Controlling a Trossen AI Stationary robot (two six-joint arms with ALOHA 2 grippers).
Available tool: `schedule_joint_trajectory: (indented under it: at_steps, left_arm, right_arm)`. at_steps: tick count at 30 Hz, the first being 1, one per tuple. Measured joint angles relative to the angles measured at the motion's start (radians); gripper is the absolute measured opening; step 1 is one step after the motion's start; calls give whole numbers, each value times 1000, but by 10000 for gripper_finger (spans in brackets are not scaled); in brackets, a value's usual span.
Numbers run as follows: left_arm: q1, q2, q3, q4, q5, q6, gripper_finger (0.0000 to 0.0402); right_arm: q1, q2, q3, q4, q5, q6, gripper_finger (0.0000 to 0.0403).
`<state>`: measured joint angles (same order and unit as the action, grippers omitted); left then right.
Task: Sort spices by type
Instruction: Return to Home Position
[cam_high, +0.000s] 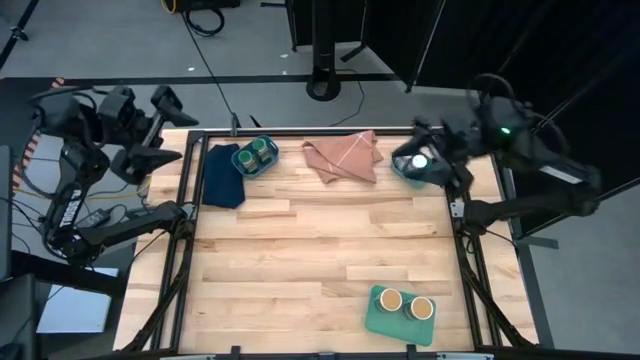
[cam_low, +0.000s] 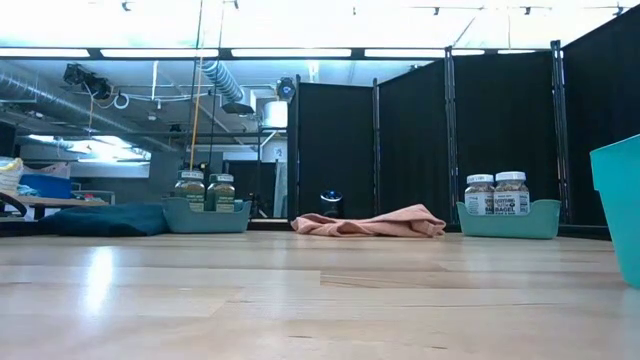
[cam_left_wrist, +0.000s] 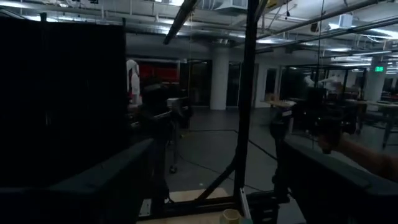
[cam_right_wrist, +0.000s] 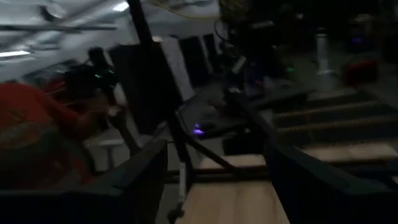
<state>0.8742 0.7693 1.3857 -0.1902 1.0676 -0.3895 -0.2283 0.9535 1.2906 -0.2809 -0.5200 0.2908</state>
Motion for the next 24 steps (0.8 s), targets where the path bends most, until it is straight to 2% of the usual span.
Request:
schedule_joint_trajectory:
  at_steps: [2,4,7,14,17,21,24]
  left_arm:
    - [0,-1,0,-2,1,4,346]
    - [0,-2,-5,1,34,17,346]
    - [-15,-10,-46,22,86,-3,346]
    - [-131,-114,-243,50,88,-38,346]
    - [-203,-207,-342,151,88,-80,346]
    - [-280,-368,-489,413,-4,-181,346]
    - [-298,-472,-588,568,-26,-285,346]
  right_arm:
    - [52,-43,-16,-27,91,-7,275]
    - [103,-67,-45,-12,136,-28,274]
    - [180,-66,-110,91,144,-63,275]
    - [288,40,-336,471,148,-38,275]
    - [309,96,-410,670,28,1,275]
    - [338,169,-455,937,-238,23,275]
    - [322,172,-455,1018,-384,137,275]
